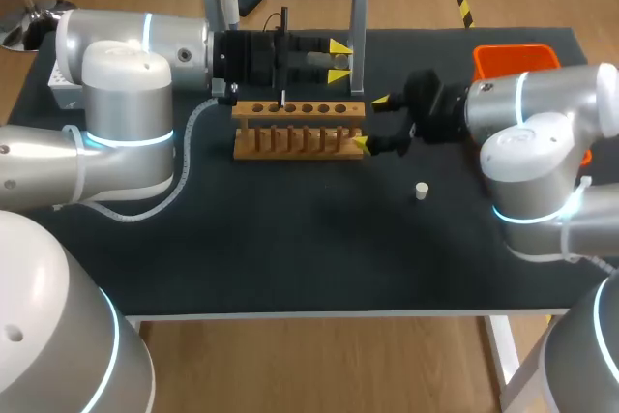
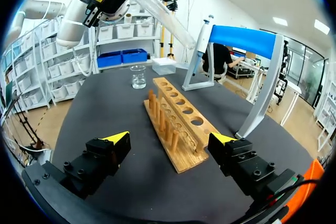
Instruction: Invert the test tube, pick up the pipette, mount the tip to pipette, aspirate from beaker and dispense into the tube, eject the tip, return the pipette, and cap with the stopper.
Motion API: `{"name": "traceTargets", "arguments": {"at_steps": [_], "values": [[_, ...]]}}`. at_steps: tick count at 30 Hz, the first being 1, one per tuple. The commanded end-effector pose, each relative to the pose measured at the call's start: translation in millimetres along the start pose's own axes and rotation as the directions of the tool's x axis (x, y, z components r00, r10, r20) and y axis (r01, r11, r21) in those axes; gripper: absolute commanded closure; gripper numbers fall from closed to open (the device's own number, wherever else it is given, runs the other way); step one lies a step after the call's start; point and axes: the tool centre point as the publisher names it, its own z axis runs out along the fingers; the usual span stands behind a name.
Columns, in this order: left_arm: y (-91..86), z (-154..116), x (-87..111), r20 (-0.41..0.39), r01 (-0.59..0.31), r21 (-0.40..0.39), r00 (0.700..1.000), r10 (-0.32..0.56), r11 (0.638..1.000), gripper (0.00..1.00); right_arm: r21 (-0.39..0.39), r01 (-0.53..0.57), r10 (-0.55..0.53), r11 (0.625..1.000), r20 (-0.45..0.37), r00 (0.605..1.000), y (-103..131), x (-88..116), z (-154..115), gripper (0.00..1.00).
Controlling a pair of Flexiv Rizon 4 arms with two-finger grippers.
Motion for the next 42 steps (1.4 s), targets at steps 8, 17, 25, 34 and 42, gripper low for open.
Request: {"name": "traceTargets", "arguments": {"at_steps": [8,17,25,34,42], "values": [[0.2,-1.4,-0.5,-0.003,0.0,0.003,1.0,0.0,1.0,1.0,-0.003,-0.002,0.002,1.0,-0.003,1.0,-2.0,1.9,-1.2,0.0],[0.2,-1.4,-0.5,-0.003,0.0,0.003,1.0,0.0,1.0,1.0,-0.003,-0.002,0.002,1.0,-0.003,1.0,-2.0,1.9,-1.2,0.0],[2.8,-8.9,-26.0,-0.083,0.264,-0.012,0.961,-0.264,0.964,1.0,-0.003,-0.002,0.002,1.0,-0.003,1.0,-2.0,1.9,-1.2,0.0],[10.9,-10.4,-49.7,-0.062,0.51,-0.027,0.858,-0.51,0.86,1.0,-0.003,-0.002,0.002,1.0,-0.003,1.0,-2.0,1.9,-1.2,0.0],[17.2,-13.6,-52.9,0.005,0.566,-0.044,0.824,-0.567,0.823,1.0,-0.003,-0.002,0.002,1.0,-0.003,1.0,-2.0,1.9,-1.2,0.0]]}}
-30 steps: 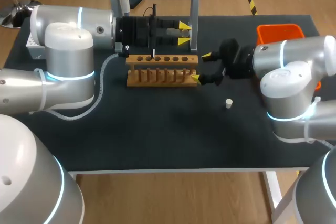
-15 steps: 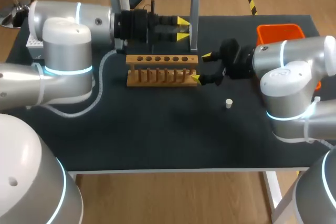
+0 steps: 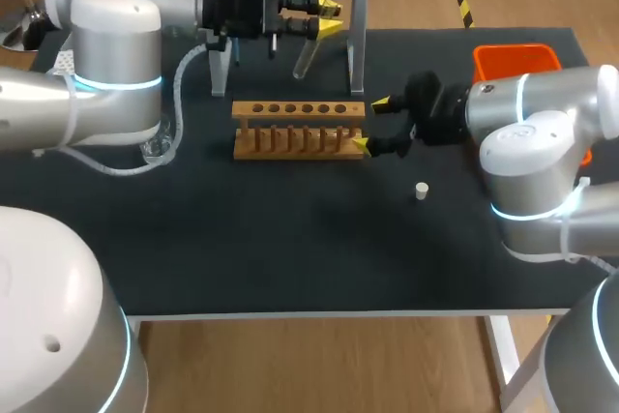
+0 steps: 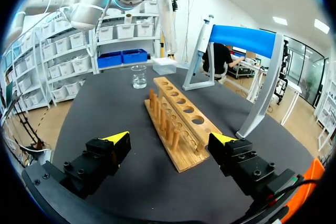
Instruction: Invert the test tube, pick up the pipette, mount the tip to pipette, aspirate from beaker and dispense into the tube, eject the tip, return the pipette, and cap with the stopper.
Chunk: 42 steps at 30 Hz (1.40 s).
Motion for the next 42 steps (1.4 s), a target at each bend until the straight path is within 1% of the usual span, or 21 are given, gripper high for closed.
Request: {"name": "traceTargets", "arguments": {"at_steps": [1,12,13,14,16,18,20,22,29,35,40,42], "values": [[-0.8,1.2,3.8,0.016,-0.002,-0.001,1.0,0.002,1.0,1.0,-0.002,0.001,-0.001,1.0,0.001,1.0,-0.7,0.2,-0.4,0.0],[-0.8,1.2,3.8,0.016,-0.002,-0.001,1.0,0.002,1.0,1.0,-0.002,0.001,-0.001,1.0,0.001,1.0,-0.7,0.2,-0.4,0.0],[4.6,-0.3,0.3,0.02,0.009,0.012,1.0,-0.01,1.0,1.0,-0.002,0.001,-0.001,1.0,0.001,1.0,-0.7,0.2,-0.4,0.0],[7.4,-0.7,-1.6,0.019,0.009,0.012,1.0,-0.009,1.0,1.0,-0.002,0.001,-0.001,1.0,0.001,1.0,-0.7,0.2,-0.4,0.0],[13.1,-2.7,-5.9,0.035,0.012,0.052,0.999,-0.014,0.999,1.0,-0.002,0.001,-0.001,1.0,0.001,1.0,-0.7,0.2,-0.4,0.0],[18.3,-4.2,-9.4,0.041,0.017,0.06,0.999,-0.02,0.998,1.0,-0.002,0.001,-0.001,1.0,0.001,1.0,-0.7,0.2,-0.4,0.0],[22.3,-5.1,-11.4,0.048,0.018,0.087,0.999,-0.023,0.996,1.0,-0.002,0.001,-0.001,1.0,0.001,1.0,-0.7,0.2,-0.4,0.0],[28.5,-5.8,-12.5,0.045,0.022,0.077,0.999,-0.025,0.997,1.0,-0.002,0.001,-0.001,1.0,0.001,1.0,-0.7,0.2,-0.4,0.0],[46.8,-7.0,-16.2,0.058,0.04,0.117,0.997,-0.047,0.992,1.0,-0.002,0.001,-0.001,1.0,0.001,1.0,-0.7,0.2,-0.4,0.0],[54.5,-4.1,-20.5,0.056,0.076,0.148,0.995,-0.085,0.986,1.0,-0.002,0.001,-0.001,1.0,0.001,1.0,-0.7,0.2,-0.4,0.0],[58.1,-4.9,-22.2,0.06,0.122,0.167,0.989,-0.134,0.978,1.0,-0.002,0.001,-0.001,1.0,0.001,1.0,-0.7,0.2,-0.4,0.0],[61.3,-4.2,-21.2,0.053,0.145,0.157,0.987,-0.154,0.977,1.0,-0.002,0.001,-0.001,1.0,0.001,1.0,-0.7,0.2,-0.4,0.0]]}}
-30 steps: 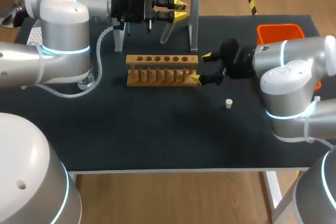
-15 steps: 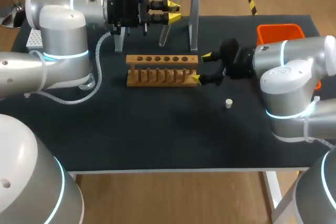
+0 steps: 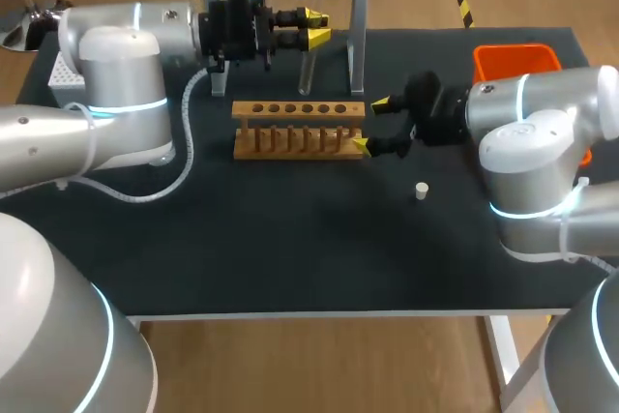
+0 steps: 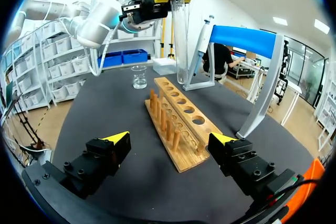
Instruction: Invert the test tube, pick up the pipette, mount the tip to pipette, aspirate from beaker and dispense into the tube, eject the tip, return the pipette, and cap with the stopper.
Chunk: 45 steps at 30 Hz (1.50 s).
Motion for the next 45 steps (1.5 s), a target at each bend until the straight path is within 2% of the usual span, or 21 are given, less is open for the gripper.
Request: {"name": "traceTargets", "arguments": {"at_steps": [1,7,24,33,38,45], "values": [[7.3,1.2,0.2,-0.005,0.032,-0.002,0.999,-0.032,0.999,1.0,-0.001,0.0,0.0,1.0,0.0,1.0,-0.5,0.0,-0.3,0.0],[18.0,1.4,4.3,0.008,0.074,0.005,0.997,-0.074,0.997,1.0,-0.001,0.0,0.0,1.0,0.0,1.0,-0.5,0.0,-0.3,0.0],[31.0,8.0,0.9,0.015,0.092,0.028,0.996,-0.093,0.995,1.0,-0.001,0.0,0.0,1.0,0.0,1.0,-0.5,0.0,-0.3,0.0],[39.2,3.1,5.6,0.021,0.107,0.004,0.994,-0.107,0.994,1.0,-0.001,0.0,0.0,1.0,0.0,1.0,-0.5,0.0,-0.3,0.0],[40.1,0.6,5.6,0.028,0.076,0.003,0.997,-0.076,0.997,1.0,-0.001,0.0,0.0,1.0,0.0,1.0,-0.5,0.0,-0.3,0.0],[39.0,-2.1,3.8,0.006,0.08,-0.043,0.997,-0.08,0.996,1.0,-0.001,0.0,0.0,1.0,0.0,1.0,-0.5,0.0,-0.3,0.0]]}}
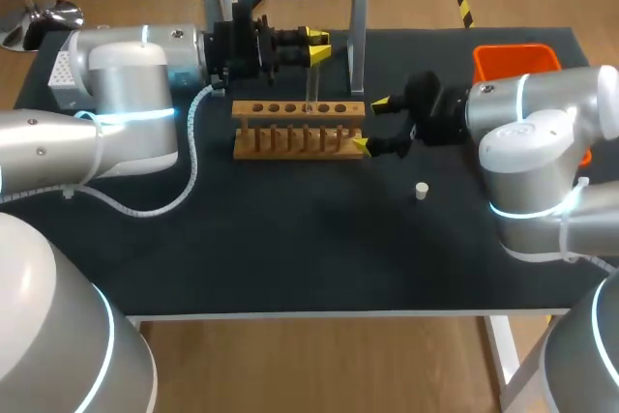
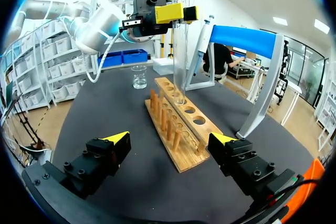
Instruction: Invert the test tube, pick up the pipette, mount the tip to pipette, aspirate from beaker and dispense into the tube, eject the tip, return the pipette, and cap with the stopper.
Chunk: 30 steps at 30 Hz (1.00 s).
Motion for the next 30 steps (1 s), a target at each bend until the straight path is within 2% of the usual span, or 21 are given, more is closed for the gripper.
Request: {"name": "traceTargets", "arguments": {"at_steps": [1,7,15,30], "values": [[2.2,-3.3,-1.4,-0.019,0.007,-0.041,1.0,-0.007,0.999,1.0,-0.001,0.0,0.0,1.0,0.0,1.0,-0.5,0.0,-0.3,0.0],[-1.5,-3.4,-2.4,-0.024,0.012,-0.047,1.0,-0.014,0.999,1.0,-0.001,0.0,0.0,1.0,0.0,1.0,-0.5,0.0,-0.3,0.0],[-11.3,-1.5,-7.2,-0.009,-0.021,-0.026,1.0,0.021,0.999,1.0,-0.001,0.0,0.0,1.0,0.0,1.0,-0.5,0.0,-0.3,0.0],[0.1,2.7,-8.8,0.011,-0.013,-0.033,1.0,0.013,0.999,1.0,-0.001,0.0,0.0,1.0,0.0,1.0,-0.5,0.0,-0.3,0.0]]}}
